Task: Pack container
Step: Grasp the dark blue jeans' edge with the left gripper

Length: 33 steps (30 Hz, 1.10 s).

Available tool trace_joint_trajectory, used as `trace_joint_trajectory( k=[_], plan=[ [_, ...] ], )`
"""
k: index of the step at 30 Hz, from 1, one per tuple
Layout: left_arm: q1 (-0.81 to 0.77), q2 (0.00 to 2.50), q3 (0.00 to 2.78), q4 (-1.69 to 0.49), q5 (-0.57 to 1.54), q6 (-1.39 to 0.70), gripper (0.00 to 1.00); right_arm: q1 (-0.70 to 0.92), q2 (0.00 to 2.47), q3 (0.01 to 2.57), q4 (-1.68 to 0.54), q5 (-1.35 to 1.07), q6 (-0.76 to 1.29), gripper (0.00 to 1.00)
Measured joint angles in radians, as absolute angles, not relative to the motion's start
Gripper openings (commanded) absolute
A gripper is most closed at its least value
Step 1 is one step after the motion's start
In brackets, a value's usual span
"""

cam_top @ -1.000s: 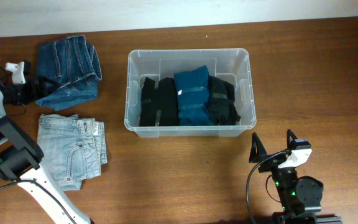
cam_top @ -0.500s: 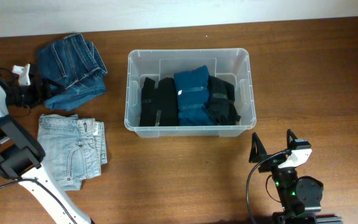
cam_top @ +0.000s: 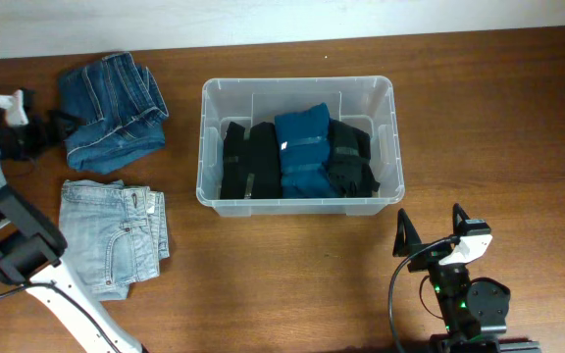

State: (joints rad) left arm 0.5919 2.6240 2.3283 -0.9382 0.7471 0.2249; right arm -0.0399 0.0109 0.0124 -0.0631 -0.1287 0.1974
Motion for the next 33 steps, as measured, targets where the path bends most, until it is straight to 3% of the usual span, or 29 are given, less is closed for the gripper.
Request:
trace_joint_trajectory(
  k=[24, 27, 29, 33],
  plan=[
    [0.457, 2.628, 2.34, -0.943, 0.587, 0.121, 0.99, -0.04, 0.011, 0.012, -0.063, -0.129, 0.197, 0.98],
    [0.457, 2.628, 2.347, -0.99, 0.587, 0.111, 0.89, -0.04, 0.011, 0.012, -0.063, -0.129, 0.197, 0.98],
    [0.457, 2.628, 2.347, -1.008, 0.587, 0.11, 0.74, -0.04, 0.011, 0.012, -0.063, -0.129, 0.198, 0.98],
    [0.456, 2.628, 2.348, -1.043, 0.591, 0.103, 0.64, -0.04, 0.011, 0.012, -0.063, -0.129, 0.198, 0.98]
  ],
)
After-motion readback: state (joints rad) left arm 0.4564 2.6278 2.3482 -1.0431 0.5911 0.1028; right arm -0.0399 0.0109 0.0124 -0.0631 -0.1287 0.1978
